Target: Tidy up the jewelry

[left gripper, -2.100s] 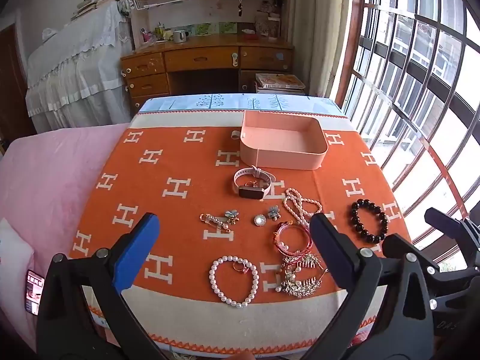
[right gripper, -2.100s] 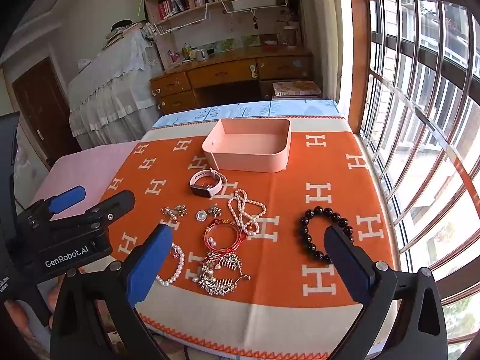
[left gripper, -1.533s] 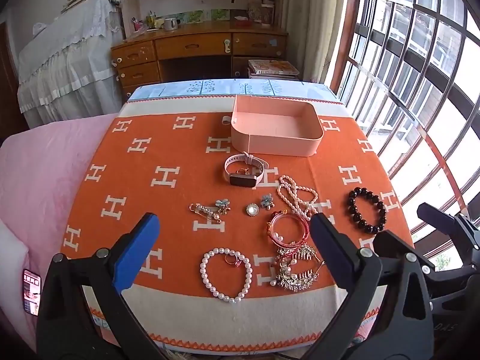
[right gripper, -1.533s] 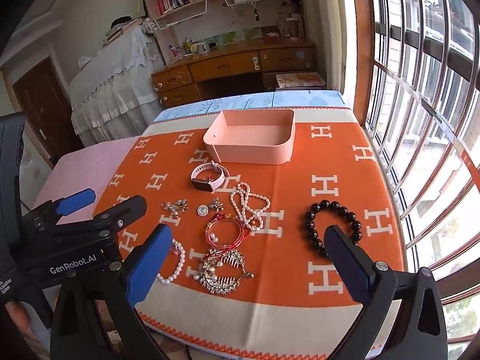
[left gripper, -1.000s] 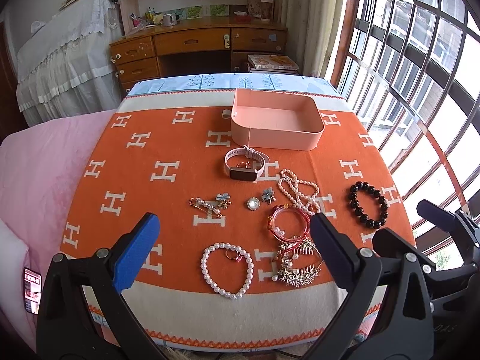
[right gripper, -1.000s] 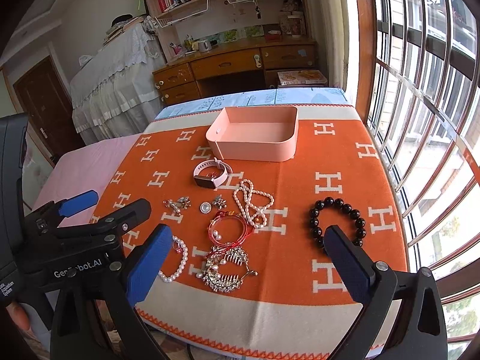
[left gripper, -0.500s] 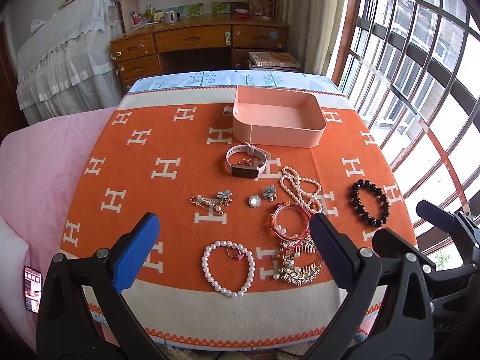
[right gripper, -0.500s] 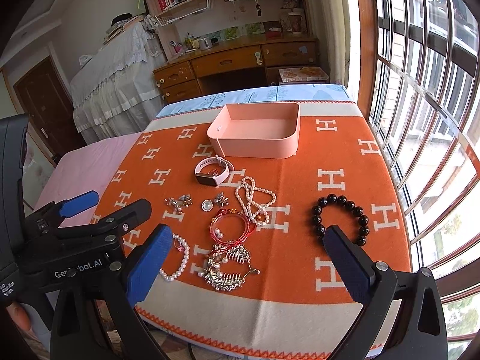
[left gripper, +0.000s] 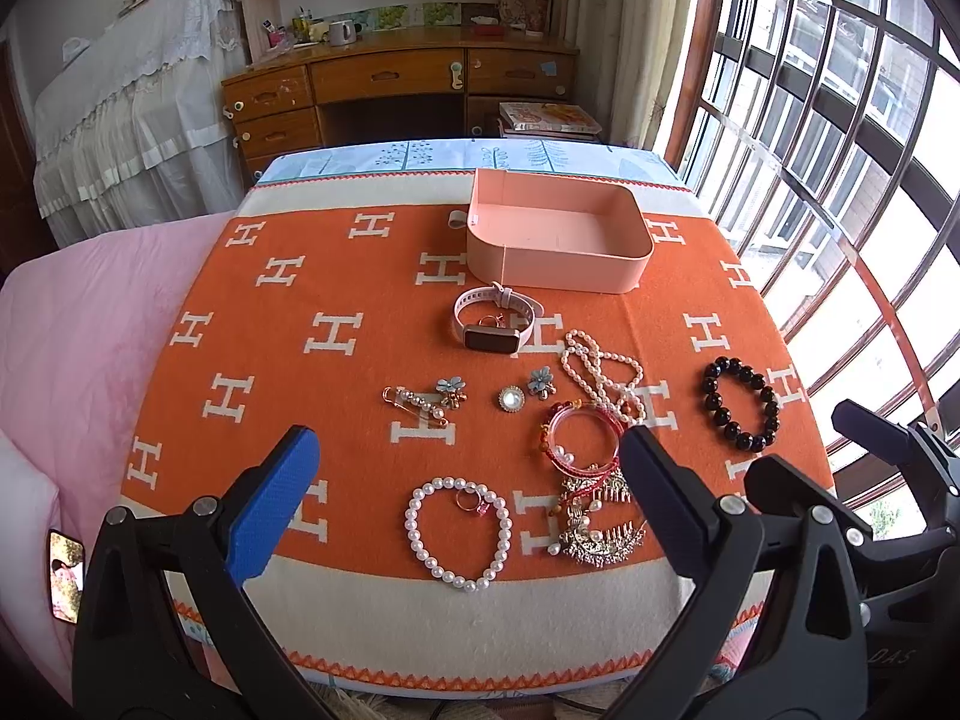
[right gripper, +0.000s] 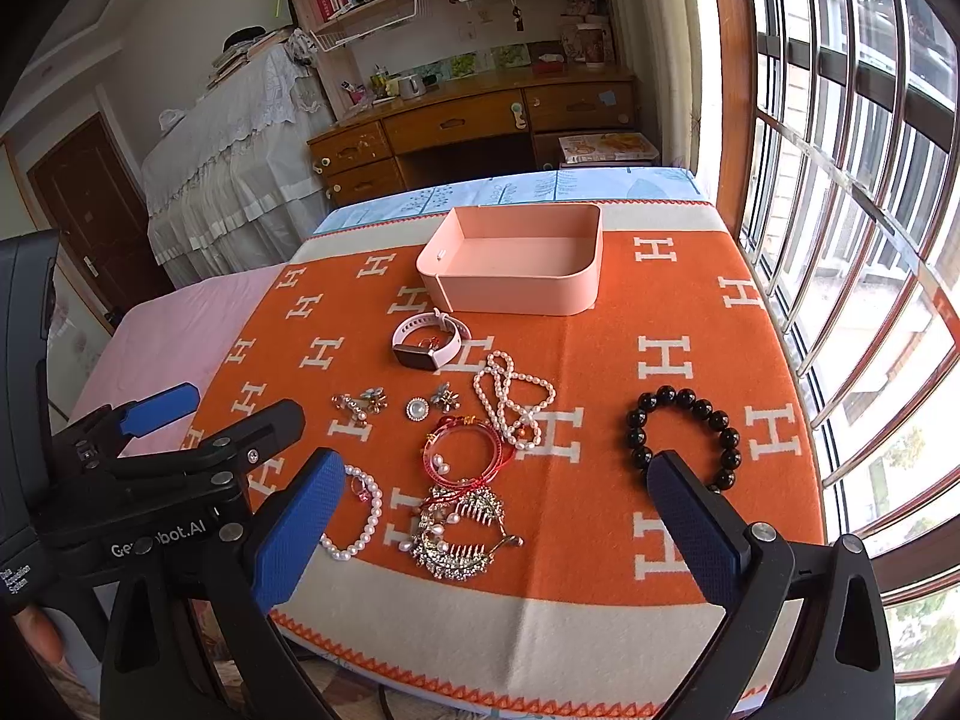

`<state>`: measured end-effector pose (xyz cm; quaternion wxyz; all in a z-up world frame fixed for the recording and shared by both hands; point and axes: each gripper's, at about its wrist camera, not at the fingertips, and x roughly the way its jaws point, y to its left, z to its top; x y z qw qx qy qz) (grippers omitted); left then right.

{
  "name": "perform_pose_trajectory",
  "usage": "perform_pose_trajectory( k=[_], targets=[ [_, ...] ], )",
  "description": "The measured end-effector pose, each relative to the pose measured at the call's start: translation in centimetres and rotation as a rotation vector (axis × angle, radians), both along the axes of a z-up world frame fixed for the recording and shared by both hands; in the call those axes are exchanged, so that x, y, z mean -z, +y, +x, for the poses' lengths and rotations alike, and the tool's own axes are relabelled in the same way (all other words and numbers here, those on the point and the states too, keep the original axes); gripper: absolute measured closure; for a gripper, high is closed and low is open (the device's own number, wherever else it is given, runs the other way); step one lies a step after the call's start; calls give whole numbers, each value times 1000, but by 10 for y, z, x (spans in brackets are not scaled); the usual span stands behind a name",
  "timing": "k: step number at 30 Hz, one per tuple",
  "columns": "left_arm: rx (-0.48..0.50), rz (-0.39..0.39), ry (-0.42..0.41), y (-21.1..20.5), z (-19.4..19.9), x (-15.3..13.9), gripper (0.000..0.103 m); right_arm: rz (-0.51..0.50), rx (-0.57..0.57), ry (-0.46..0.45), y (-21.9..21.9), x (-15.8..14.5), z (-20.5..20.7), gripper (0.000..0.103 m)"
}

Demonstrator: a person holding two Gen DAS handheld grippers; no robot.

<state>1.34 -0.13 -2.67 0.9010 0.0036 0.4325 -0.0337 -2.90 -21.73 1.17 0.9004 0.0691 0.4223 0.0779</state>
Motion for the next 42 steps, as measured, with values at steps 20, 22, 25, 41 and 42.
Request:
perform_pose_trajectory(
  k=[20, 22, 25, 41, 42],
  targets=[
    [1, -3, 4, 1, 0, 1, 4, 2, 0, 3, -1, -3, -4, 1],
    [1, -7, 10, 1, -1, 3, 4, 4, -1, 5, 0, -2, -4, 1],
    [2, -15, 23, 3, -3, 4, 4, 7, -2, 11, 2, -1, -4, 1],
    [-145, -114, 204, 87, 69, 47, 4, 21, -8, 135, -9, 28, 60, 17],
    [-152, -107, 207, 93, 74, 51, 4, 19, -10, 147, -9, 30, 67, 18]
  ],
)
